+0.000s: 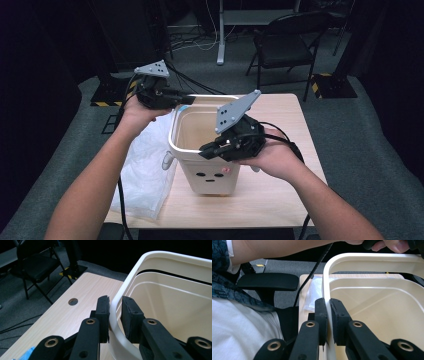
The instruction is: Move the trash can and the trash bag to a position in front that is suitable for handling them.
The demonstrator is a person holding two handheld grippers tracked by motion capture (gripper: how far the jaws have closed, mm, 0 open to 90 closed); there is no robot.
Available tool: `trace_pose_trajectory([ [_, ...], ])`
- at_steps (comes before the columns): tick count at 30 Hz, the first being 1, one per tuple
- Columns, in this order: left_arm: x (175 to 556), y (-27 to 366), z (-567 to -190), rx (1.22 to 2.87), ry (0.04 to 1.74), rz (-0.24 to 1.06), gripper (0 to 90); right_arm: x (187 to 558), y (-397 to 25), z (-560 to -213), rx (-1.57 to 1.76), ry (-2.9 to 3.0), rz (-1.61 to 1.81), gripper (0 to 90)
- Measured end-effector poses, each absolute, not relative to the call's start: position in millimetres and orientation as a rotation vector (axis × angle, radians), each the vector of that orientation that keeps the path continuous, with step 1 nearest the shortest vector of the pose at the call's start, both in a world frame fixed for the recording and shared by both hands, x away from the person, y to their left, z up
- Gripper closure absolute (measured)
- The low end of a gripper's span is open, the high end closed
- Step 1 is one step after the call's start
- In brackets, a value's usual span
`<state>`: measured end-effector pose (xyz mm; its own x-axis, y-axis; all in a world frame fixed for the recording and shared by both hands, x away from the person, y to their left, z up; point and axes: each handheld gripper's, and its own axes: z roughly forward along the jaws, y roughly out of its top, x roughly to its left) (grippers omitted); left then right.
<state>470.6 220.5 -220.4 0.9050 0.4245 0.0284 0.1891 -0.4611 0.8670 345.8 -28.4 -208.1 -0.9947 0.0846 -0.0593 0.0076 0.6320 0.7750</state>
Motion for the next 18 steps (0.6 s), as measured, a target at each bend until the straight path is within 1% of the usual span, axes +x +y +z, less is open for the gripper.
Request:
trace_pose_trajectory([
  [5,469,223,-220,2.053,0.448,0.29,74.8,344,-27,-207,0.062,2.754,1.308,84.7],
  [10,467,227,-216,2.005,0.465,0.297,65.1,344,-28,-208,0.079,2.733,1.287,84.7],
  [14,465,233,-213,1.989,0.481,0.304,62.2,346,-33,-208,0.108,2.723,1.283,84.7],
  [18,461,243,-210,1.991,0.489,0.323,61.0,350,-39,-209,0.153,2.716,1.272,84.6],
])
